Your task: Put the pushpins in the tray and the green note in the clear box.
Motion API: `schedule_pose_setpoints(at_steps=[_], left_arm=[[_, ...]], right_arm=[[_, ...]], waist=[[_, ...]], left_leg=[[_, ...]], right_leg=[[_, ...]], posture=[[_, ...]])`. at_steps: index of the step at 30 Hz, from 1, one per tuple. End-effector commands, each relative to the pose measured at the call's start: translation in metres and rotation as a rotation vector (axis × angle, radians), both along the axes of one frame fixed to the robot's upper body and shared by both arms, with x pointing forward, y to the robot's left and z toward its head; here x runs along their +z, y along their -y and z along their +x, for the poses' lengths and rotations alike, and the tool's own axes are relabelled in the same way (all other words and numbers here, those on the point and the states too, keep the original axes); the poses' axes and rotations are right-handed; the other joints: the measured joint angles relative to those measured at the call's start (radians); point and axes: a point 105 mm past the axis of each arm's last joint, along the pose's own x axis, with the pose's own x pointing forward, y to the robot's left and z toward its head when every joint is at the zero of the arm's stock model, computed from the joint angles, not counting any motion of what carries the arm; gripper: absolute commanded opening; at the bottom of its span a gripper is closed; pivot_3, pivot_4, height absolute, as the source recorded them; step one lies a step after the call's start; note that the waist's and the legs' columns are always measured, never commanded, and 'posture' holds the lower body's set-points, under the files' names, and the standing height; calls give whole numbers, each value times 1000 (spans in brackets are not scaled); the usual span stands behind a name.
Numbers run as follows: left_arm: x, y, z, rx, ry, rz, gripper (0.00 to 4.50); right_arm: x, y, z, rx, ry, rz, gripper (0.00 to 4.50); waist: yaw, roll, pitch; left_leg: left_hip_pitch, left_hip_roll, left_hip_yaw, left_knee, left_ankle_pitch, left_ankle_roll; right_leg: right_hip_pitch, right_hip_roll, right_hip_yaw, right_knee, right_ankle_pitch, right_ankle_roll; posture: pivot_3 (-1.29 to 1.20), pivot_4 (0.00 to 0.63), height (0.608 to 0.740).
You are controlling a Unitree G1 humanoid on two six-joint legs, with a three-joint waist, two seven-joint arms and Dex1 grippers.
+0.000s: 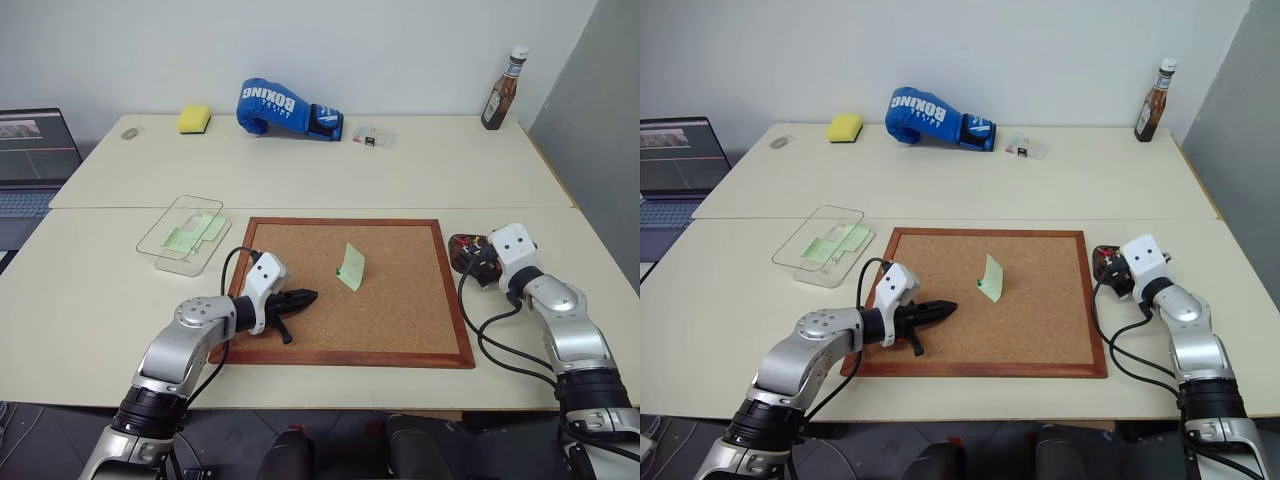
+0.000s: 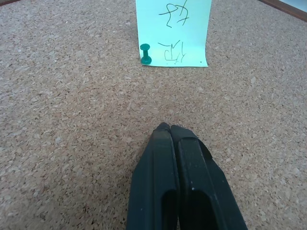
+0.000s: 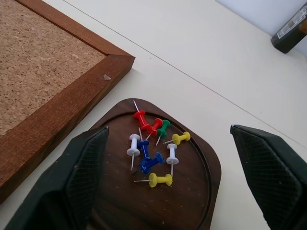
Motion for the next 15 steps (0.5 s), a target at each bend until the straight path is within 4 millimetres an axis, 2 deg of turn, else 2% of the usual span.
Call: schedule_pose_setpoints(at_steps=[1, 7, 15], left_arm=[[-26, -11, -7, 28, -100, 63, 0], [-26, -12, -8, 30, -102, 64, 0], [-25, -12, -7, 25, -104, 63, 0]], right_arm=[[26, -7, 0, 43, 98, 42, 4476], [48, -62, -22, 332, 96, 301, 4476], [34, -140, -60, 696, -128, 422, 4476]], waist=[[0, 0, 0], [-1, 0, 0], [-1, 0, 0]], left_leg=[[0, 0, 0, 0, 0, 0], [0, 0, -1, 0, 0, 0], [0, 0, -2, 0, 0, 0]], right_leg=[[0, 0, 0, 0, 0, 0], [0, 0, 0, 0, 0, 0], [0, 0, -1, 0, 0, 0]], posture=[[0, 150, 740], [0, 150, 740], [0, 150, 740]])
